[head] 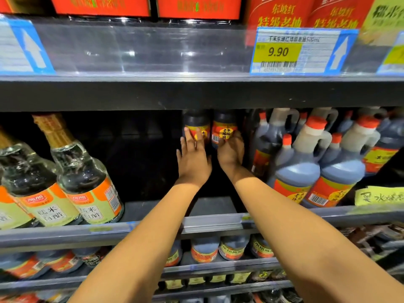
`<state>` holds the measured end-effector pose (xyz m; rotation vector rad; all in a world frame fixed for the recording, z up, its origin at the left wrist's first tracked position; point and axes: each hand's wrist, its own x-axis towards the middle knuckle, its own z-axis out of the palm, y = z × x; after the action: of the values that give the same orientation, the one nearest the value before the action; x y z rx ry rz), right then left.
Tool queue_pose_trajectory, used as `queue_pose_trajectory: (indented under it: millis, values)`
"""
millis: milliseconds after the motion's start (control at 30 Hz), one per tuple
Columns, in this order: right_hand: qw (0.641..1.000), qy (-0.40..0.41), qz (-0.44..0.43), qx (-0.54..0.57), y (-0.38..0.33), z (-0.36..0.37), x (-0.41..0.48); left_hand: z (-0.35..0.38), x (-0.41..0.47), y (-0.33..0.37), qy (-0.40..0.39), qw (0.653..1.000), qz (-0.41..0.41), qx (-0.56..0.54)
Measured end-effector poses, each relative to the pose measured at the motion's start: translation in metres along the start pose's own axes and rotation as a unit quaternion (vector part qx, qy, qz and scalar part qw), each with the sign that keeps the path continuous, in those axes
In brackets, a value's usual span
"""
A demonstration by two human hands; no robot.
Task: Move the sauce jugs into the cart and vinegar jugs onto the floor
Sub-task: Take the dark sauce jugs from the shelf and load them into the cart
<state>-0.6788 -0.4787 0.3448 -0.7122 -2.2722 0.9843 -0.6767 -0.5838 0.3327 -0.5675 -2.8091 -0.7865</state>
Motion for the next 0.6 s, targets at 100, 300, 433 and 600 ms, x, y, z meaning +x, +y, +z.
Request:
queue_pose_trajectory:
  millis: [100, 300, 433, 600]
  values:
    - [0.998, -0.023, -0.049, -0.006, 0.006, 0.007, -0.009, 0.000, -0.002, -0.006, -0.026, 0.998, 0.031, 0.055]
    - [1.000, -0.016, -0.020, 0.000, 0.008, 0.012, -0.004, -0.005, 0.005, -0.005, -0.055, 0.998, 0.021, 0.011]
    - [0.997, -0.057, -0.030, -0.031, 0.005, 0.009, -0.008, -0.004, 0.007, -0.010, -0.068, 0.997, 0.026, 0.002]
    - [0.980, -0.116, -0.123, -0.108, 0.017, 0.010, -0.017, -0.002, 0.008, -0.015, -0.073, 0.996, 0.025, 0.037]
